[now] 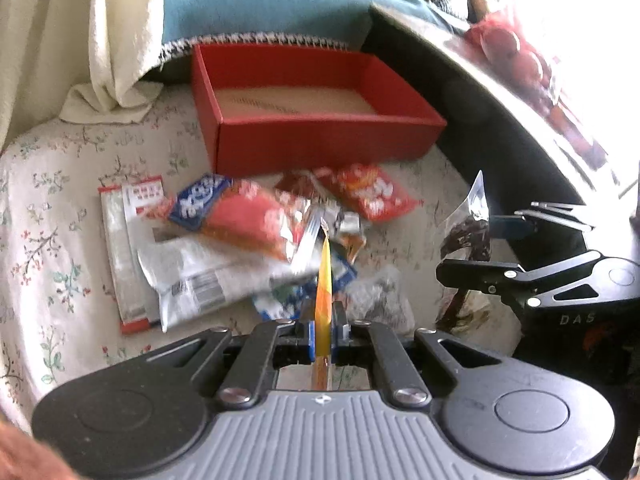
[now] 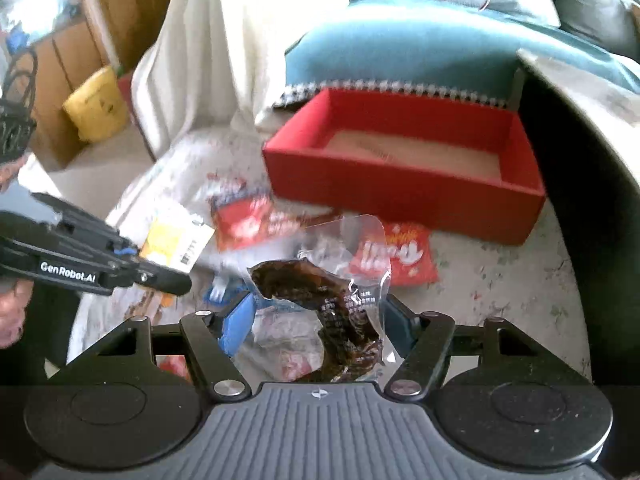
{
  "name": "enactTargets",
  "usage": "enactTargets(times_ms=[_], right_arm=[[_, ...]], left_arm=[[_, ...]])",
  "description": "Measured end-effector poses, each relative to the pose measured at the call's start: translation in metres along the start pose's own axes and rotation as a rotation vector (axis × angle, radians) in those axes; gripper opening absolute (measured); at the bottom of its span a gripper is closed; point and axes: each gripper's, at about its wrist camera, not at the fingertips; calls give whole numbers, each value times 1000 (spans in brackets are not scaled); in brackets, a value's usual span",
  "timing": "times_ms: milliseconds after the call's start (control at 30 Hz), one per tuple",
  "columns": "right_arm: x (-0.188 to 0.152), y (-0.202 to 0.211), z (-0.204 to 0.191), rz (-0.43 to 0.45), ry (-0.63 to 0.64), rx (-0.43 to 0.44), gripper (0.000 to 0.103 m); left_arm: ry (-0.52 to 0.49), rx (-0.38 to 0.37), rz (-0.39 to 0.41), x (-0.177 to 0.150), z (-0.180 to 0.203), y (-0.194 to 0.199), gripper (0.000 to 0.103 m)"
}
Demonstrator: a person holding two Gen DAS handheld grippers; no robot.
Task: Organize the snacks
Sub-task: 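Lift and carry both held snacks over the red box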
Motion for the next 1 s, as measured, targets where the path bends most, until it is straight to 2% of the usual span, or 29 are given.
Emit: enactTargets(times_ms=[400,767,1000], right_arm=[[34,18,27,172,-70,-68,73],[72,18,51,268,-70,-126,73],[96,14,63,317,-60,-149,73]], left_arm=[[-10,-74,114,35,27,-3,3],[-9,-61,246,81,36,-1,3],[-4,-49,304,110,43,-8,3]])
Point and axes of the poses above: each gripper's, at about its wrist camera, not at the fingertips, and y roughly against the way its jaws point, z to its right, x to its top, and after that the axes turned 13 degrees about y, right-handed
